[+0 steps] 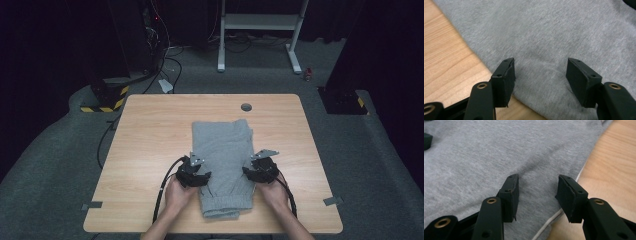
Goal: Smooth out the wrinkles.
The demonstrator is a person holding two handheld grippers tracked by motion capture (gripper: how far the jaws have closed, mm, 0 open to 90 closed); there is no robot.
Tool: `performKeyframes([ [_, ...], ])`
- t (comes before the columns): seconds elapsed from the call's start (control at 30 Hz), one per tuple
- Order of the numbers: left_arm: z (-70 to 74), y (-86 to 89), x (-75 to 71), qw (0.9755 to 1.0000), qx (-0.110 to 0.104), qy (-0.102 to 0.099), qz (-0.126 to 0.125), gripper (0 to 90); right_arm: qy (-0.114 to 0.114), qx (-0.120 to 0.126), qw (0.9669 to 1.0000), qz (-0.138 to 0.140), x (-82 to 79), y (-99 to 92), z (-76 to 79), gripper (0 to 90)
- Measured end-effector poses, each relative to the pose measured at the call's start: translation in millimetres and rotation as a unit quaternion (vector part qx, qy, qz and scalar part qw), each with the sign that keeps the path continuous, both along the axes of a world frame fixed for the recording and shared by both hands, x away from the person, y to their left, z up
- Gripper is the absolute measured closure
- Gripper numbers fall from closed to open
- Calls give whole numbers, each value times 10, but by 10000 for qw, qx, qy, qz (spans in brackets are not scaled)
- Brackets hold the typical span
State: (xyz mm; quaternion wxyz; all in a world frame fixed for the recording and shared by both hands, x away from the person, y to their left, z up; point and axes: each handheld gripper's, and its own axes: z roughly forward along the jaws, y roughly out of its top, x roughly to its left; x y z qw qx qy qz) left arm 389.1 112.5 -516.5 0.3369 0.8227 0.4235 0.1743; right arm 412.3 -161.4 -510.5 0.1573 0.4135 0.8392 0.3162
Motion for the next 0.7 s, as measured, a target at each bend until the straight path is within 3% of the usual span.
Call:
performKeyframes([
  [0.13, -1, -18, 32, 10000, -3, 4, 95, 403, -14, -80, 10000, -27, 103, 29, 8, 505],
  [0.23, 25, -49, 103, 9999, 114, 79, 88, 402, -55, -135, 9999, -38, 169, 45, 11, 493],
  [0.37, 37, -57, 193, 9997, 82, 179, 153, 400, -61, -189, 9997, -104, 261, 50, 18, 471],
  [0.47, 75, -66, 239, 9996, 91, 226, 160, 392, 96, -98, 9999, -103, 296, 31, 42, 480],
  [0.57, 111, 4, 262, 9992, -199, 200, 294, 390, 203, 248, 9992, -230, 282, -39, 95, 504],
  [0.7, 126, 159, 333, 9970, -445, 272, 568, 388, 239, 421, 9971, -580, 305, -173, 113, 508],
])
